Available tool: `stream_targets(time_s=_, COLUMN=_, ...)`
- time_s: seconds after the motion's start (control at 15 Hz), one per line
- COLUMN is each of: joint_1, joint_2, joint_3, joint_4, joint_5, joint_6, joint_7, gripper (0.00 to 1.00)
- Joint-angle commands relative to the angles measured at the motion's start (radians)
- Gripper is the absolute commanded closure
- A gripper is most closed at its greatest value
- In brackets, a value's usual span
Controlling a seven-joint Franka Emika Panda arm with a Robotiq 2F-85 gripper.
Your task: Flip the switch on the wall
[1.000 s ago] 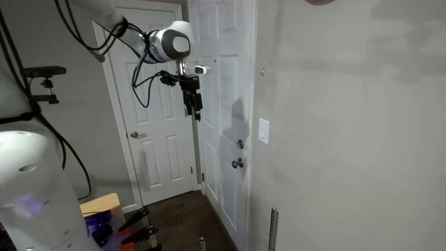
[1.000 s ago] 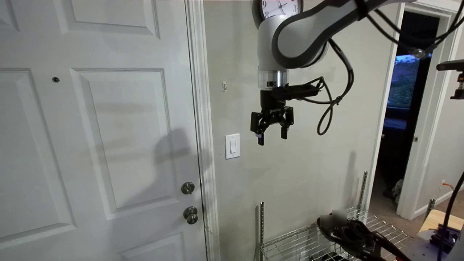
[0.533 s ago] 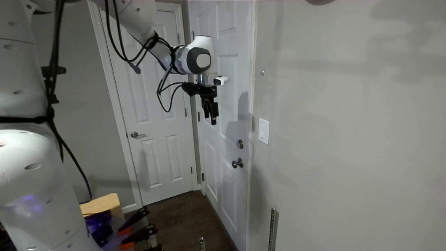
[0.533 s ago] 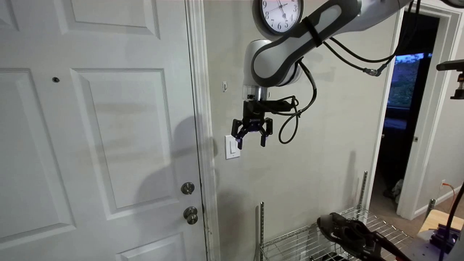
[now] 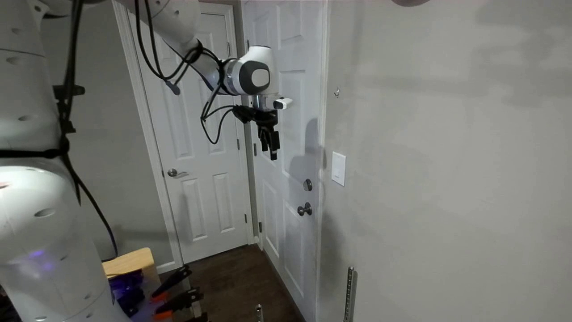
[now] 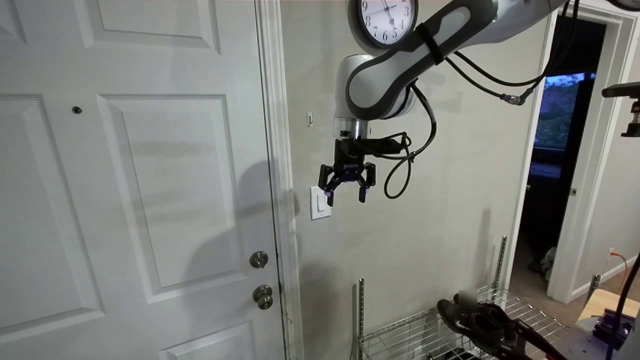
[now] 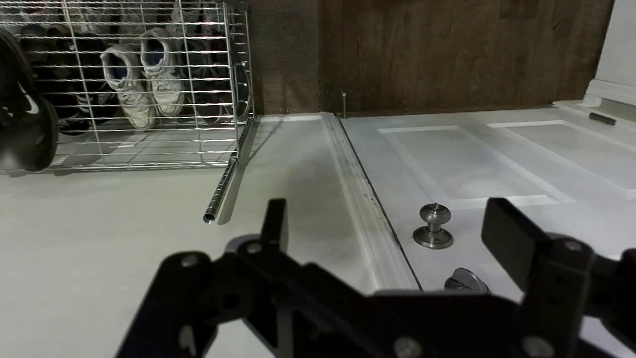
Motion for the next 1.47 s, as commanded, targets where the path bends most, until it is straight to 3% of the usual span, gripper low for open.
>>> stream_targets(time_s=0.0, joint_1=0.028, joint_2=-0.001, joint_3=-0.029, joint_4=0.001, joint_5=0.004, joint_6=-0.002, joint_7=-0.003, gripper=0.0)
stream_targets(time_s=0.33, joint_1=0.035, joint_2=0.033, joint_3=-0.06, joint_4=0.022, joint_5=-0.019, joint_6=-0.016, joint_7=0.018, gripper=0.0)
stream_targets(time_s=0.4, joint_1=0.034, joint_2=0.046, joint_3=-0.067, joint_4=0.027, joint_5=-0.007, joint_6=-0.008, joint_7=0.011, gripper=0.25)
stream_targets(time_s=0.53, joint_1=0.035, joint_2=0.076, joint_3=-0.077, joint_4=0.044, joint_5=0.006, joint_6=0.008, joint_7=-0.003, gripper=0.32)
stream_targets(time_s=1.13, joint_1=0.052, joint_2=0.282, joint_3=-0.118, joint_4=0.135, joint_5=0.034, joint_6=0.258, joint_7=-0.015, gripper=0.92)
stream_targets(time_s=1.4, joint_1=0.075, joint_2=0.353, joint_3=-0.158, joint_4=0.167, joint_5=0.021, joint_6=0.411, joint_7=-0.01, gripper=1.0)
